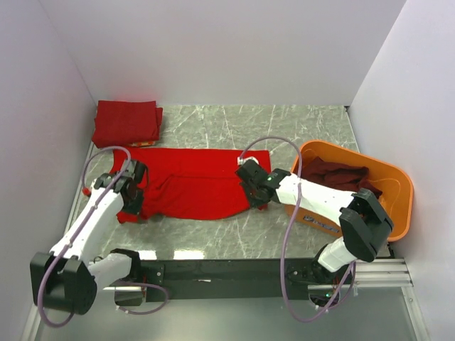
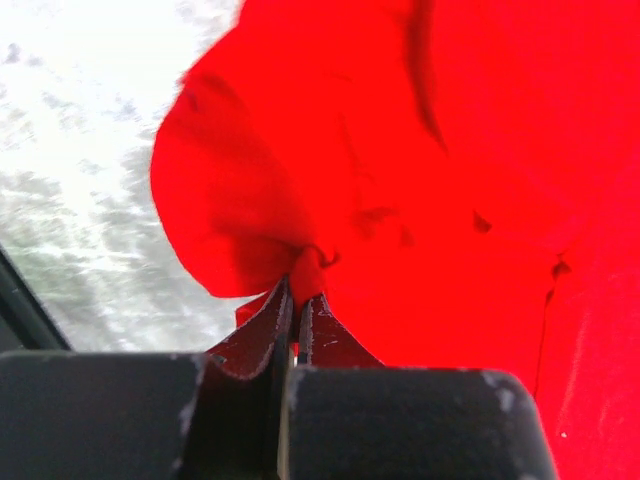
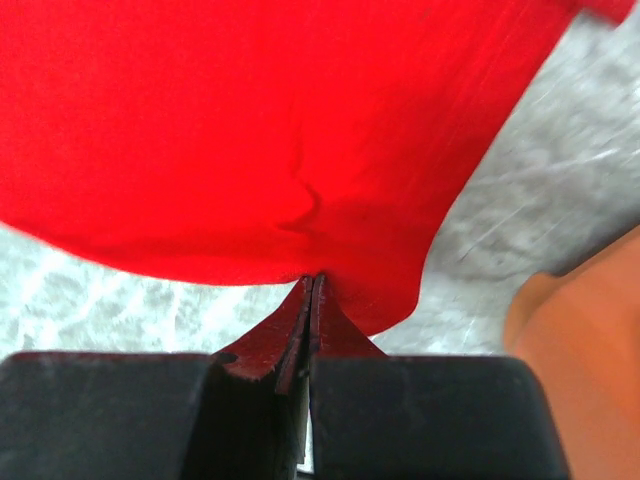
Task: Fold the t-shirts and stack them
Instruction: Fold the tshirt
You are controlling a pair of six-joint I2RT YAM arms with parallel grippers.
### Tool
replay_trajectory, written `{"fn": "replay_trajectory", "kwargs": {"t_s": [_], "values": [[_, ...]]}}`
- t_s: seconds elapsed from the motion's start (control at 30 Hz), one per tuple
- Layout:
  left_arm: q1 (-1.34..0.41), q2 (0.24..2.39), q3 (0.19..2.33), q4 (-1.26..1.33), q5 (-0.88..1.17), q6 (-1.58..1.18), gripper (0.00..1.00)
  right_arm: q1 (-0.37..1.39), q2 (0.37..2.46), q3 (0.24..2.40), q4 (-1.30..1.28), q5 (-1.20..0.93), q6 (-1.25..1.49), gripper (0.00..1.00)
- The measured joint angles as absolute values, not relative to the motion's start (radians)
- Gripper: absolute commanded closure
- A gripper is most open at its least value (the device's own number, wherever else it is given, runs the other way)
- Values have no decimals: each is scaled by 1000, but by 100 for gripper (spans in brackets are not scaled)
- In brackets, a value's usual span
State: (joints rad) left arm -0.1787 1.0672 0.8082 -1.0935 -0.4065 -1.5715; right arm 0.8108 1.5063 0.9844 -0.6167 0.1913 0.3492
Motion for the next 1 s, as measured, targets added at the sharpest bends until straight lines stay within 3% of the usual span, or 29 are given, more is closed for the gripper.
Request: {"fn": "replay_trajectory", "kwargs": {"t_s": [0.43,0.77,0.8,0.87,0.9,0.93,1.0], "values": [[-178,1354,1059,-1055,-477,-1505,99,668,1629,1160,-598,173,313,100],[-168,1682,1331,-1027,-523,-1425,89,579,1778,1300,-595,146,297,100],[-166,1718,1357,-1027,-528,-1415,87,572,1797,1314,-595,144,296,100],[-162,1785,1407,-1015,-541,-1390,72,557,1838,1346,-595,136,294,100],[-159,1814,1428,-1009,-545,-1377,58,549,1860,1365,-595,134,294,100],[-157,1844,1451,-1003,-547,-1359,34,541,1886,1391,-597,137,293,100],[-153,1892,1492,-999,-548,-1333,17,527,1938,1439,-593,145,295,78]]}}
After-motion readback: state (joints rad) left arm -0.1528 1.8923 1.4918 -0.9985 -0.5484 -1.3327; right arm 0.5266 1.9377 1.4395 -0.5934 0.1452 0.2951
